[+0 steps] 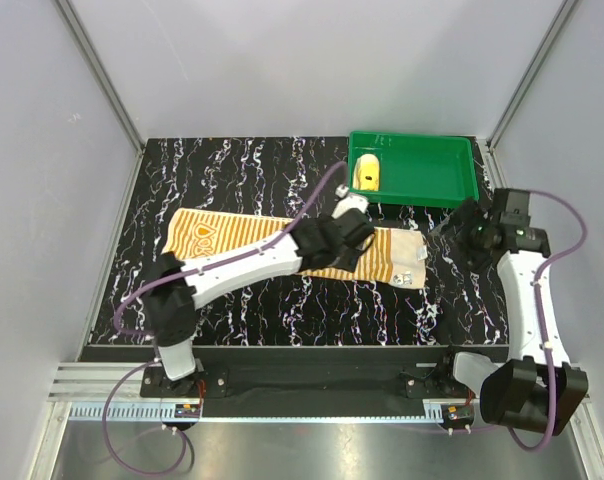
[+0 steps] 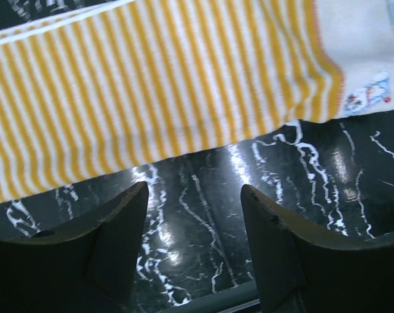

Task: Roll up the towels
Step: Fold the towel

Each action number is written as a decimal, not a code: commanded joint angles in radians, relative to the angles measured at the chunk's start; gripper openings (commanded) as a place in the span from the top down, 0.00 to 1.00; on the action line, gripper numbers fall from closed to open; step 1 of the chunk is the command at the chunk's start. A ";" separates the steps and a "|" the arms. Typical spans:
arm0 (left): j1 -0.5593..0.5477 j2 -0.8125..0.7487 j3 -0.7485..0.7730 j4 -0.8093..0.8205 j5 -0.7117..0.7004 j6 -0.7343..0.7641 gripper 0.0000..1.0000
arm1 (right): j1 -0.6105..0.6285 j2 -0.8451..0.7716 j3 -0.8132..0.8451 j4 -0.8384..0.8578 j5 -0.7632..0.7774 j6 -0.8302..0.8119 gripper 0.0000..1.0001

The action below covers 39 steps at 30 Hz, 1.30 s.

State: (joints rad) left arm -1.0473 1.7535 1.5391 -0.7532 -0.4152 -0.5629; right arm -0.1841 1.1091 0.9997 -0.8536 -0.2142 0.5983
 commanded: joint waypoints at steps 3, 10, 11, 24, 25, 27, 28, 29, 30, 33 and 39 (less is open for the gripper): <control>-0.083 0.139 0.200 -0.011 -0.074 0.073 0.37 | 0.002 -0.015 0.215 -0.165 0.238 0.012 0.00; -0.178 0.352 0.392 0.001 -0.036 0.118 0.37 | -0.014 -0.005 0.395 -0.222 0.355 0.032 0.00; -0.186 0.369 0.417 0.027 -0.008 0.129 0.37 | -0.015 -0.011 0.401 -0.214 0.346 0.034 0.00; -0.238 0.675 0.707 0.083 0.070 0.202 0.28 | -0.020 -0.064 0.390 -0.231 0.280 0.008 0.00; -0.238 0.701 0.717 0.083 0.069 0.207 0.27 | -0.020 -0.068 0.386 -0.229 0.273 0.011 0.00; -0.238 0.725 0.746 0.084 0.065 0.222 0.25 | -0.020 -0.072 0.375 -0.222 0.256 0.011 0.00; -0.237 0.747 0.756 0.089 0.069 0.231 0.24 | -0.020 -0.074 0.372 -0.220 0.251 0.012 0.00; -0.238 0.758 0.772 0.094 0.072 0.245 0.21 | -0.020 -0.071 0.369 -0.220 0.248 0.012 0.00; -0.238 0.779 0.780 0.095 0.072 0.253 0.20 | -0.020 -0.068 0.367 -0.219 0.246 0.009 0.00; -0.237 0.817 0.814 0.098 0.067 0.277 0.18 | -0.020 -0.069 0.361 -0.214 0.239 0.006 0.00; -0.220 0.850 0.865 0.097 0.062 0.304 0.38 | -0.020 -0.049 0.362 -0.200 0.222 0.008 0.00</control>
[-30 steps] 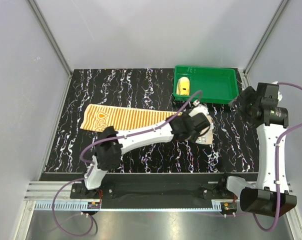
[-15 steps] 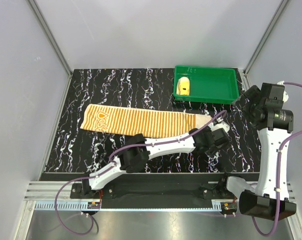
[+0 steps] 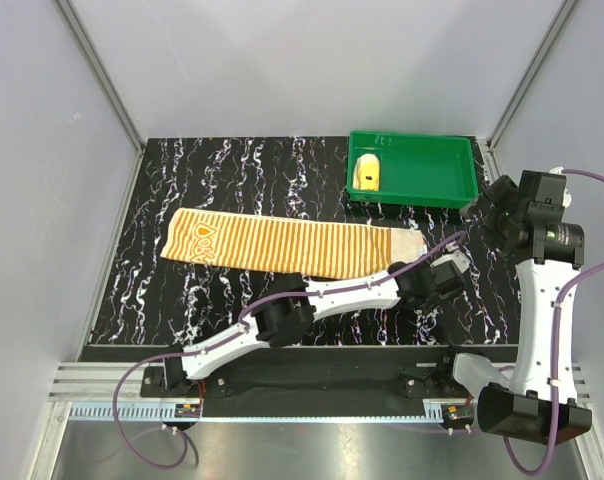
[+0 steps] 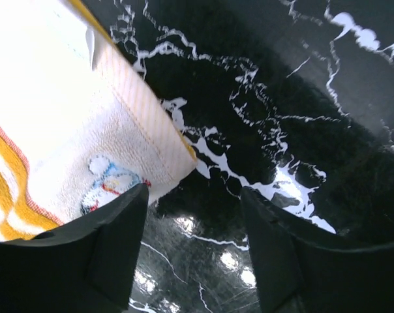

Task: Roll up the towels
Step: Fold the towel

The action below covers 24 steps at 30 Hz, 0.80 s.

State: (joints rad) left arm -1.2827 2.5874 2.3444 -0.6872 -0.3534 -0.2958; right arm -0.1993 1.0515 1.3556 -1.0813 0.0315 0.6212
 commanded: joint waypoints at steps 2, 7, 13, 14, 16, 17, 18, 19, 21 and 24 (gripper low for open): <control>0.032 0.033 0.095 -0.001 0.027 0.018 0.44 | -0.005 0.016 0.008 0.032 -0.028 -0.015 0.00; 0.060 0.062 0.121 -0.032 0.080 0.035 0.54 | -0.005 0.038 0.008 0.043 -0.028 -0.020 0.00; 0.063 0.088 0.168 -0.055 0.108 0.066 0.53 | -0.005 0.061 0.004 0.057 -0.059 -0.023 0.00; 0.063 0.088 0.168 -0.054 0.113 0.069 0.53 | -0.005 0.062 0.002 0.058 -0.059 -0.021 0.00; 0.069 0.091 0.171 -0.051 0.126 0.075 0.53 | -0.005 0.064 -0.001 0.063 -0.058 -0.021 0.00; 0.069 0.091 0.171 -0.049 0.139 0.084 0.55 | -0.005 0.065 -0.004 0.066 -0.059 -0.021 0.00; 0.072 0.094 0.173 -0.048 0.143 0.089 0.57 | -0.005 0.065 -0.009 0.067 -0.059 -0.021 0.00; 0.072 0.096 0.179 -0.043 0.145 0.093 0.61 | -0.005 0.067 -0.013 0.072 -0.061 -0.021 0.00; 0.071 0.097 0.179 -0.034 0.146 0.096 0.75 | -0.005 0.068 -0.021 0.078 -0.061 -0.021 0.00; 0.071 0.099 0.178 -0.014 0.154 0.080 0.93 | -0.005 0.076 -0.027 0.083 -0.058 -0.024 0.00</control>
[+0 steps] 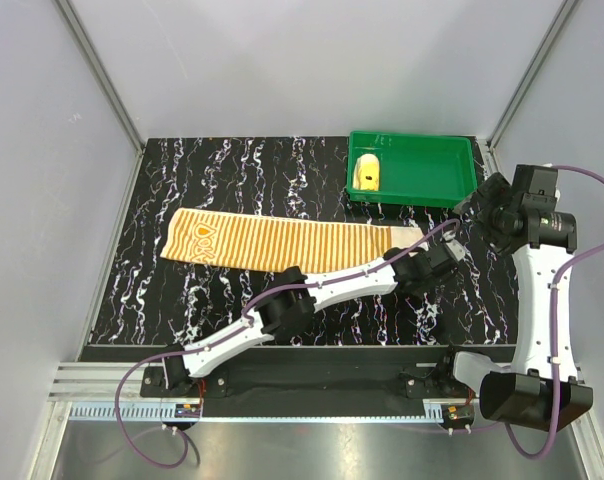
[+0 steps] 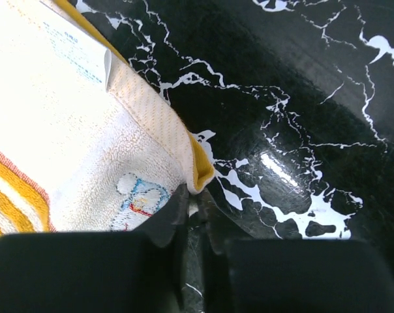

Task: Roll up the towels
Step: Fold the towel

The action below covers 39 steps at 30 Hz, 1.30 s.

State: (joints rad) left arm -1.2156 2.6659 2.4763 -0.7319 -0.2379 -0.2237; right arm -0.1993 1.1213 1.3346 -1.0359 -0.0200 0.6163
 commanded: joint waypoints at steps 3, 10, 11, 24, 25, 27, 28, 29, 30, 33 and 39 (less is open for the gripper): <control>0.005 0.017 0.042 0.043 0.054 -0.019 1.00 | -0.003 0.009 -0.009 0.040 0.000 -0.020 0.00; 0.005 -0.135 -0.120 0.104 0.117 -0.086 1.00 | -0.005 0.000 -0.003 0.037 0.012 -0.013 0.00; 0.007 -0.161 -0.131 0.109 0.117 -0.101 1.00 | -0.005 0.003 0.000 0.036 0.015 -0.010 0.00; 0.175 -0.544 -0.333 0.158 0.256 -0.373 1.00 | -0.005 0.015 0.115 0.016 0.023 0.054 0.00; 0.188 -0.564 -0.367 0.157 0.259 -0.411 1.00 | -0.005 0.020 0.117 0.013 -0.003 0.056 0.00; 0.229 -0.625 -0.440 0.163 0.262 -0.449 1.00 | -0.005 0.020 0.120 0.010 -0.008 0.056 0.00; 0.244 -0.652 -0.473 0.169 0.262 -0.483 1.00 | -0.005 0.021 0.118 0.010 -0.012 0.053 0.00; 0.258 -0.678 -0.508 0.178 0.262 -0.497 1.00 | -0.005 0.021 0.115 0.010 -0.014 0.053 0.00; 0.287 -0.736 -0.548 0.190 0.258 -0.512 1.00 | -0.005 0.018 0.112 0.011 -0.015 0.054 0.00; 0.353 -0.852 -0.747 0.229 0.246 -0.568 1.00 | -0.005 0.018 0.104 0.019 -0.027 0.056 0.00; 0.490 -1.046 -0.966 0.238 0.246 -0.588 1.00 | -0.005 0.031 0.078 0.037 -0.067 0.069 0.00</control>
State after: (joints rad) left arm -0.7723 1.7386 1.5719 -0.5488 -0.0025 -0.7811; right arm -0.1993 1.1450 1.4151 -1.0203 -0.0517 0.6662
